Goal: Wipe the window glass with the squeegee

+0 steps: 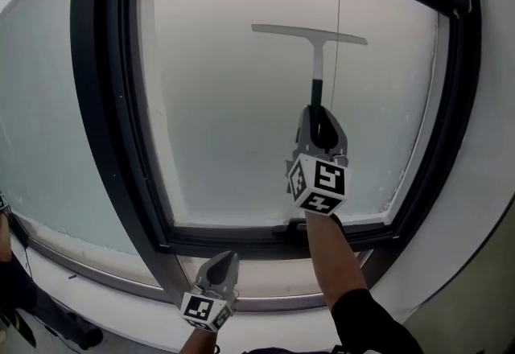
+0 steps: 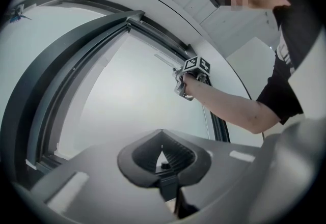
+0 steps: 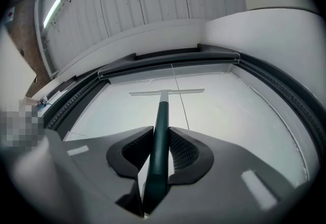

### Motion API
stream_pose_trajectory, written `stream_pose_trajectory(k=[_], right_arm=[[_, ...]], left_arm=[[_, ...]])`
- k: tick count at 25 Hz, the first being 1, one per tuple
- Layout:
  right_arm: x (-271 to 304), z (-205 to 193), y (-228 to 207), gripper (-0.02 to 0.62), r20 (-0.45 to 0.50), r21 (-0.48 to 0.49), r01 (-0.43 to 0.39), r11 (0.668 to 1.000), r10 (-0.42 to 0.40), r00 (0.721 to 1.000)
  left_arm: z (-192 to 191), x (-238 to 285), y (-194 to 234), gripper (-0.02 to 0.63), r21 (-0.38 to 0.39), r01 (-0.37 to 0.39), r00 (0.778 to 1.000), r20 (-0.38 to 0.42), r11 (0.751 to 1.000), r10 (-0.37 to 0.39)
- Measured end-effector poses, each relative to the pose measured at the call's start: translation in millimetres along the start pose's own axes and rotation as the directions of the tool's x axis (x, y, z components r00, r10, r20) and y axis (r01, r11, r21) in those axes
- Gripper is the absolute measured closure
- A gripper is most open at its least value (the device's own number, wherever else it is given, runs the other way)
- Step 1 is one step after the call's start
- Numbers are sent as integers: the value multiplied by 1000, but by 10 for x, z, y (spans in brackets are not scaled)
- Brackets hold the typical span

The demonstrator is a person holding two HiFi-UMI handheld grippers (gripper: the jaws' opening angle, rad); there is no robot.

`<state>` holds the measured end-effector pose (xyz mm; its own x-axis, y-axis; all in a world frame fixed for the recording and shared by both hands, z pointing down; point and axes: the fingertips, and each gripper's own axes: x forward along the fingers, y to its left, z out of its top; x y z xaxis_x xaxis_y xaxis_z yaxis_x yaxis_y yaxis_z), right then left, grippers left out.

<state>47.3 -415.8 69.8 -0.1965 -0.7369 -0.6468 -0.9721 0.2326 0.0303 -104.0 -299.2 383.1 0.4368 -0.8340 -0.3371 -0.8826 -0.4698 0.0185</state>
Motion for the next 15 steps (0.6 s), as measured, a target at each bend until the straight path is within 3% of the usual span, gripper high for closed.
stream_pose_trajectory(k=[15], right_arm=[[-121,-327,18,500,-62,-78,22,997,-27,998]], left_arm=[[8,53,67,607,15,7,1000,-27,1000,-7]])
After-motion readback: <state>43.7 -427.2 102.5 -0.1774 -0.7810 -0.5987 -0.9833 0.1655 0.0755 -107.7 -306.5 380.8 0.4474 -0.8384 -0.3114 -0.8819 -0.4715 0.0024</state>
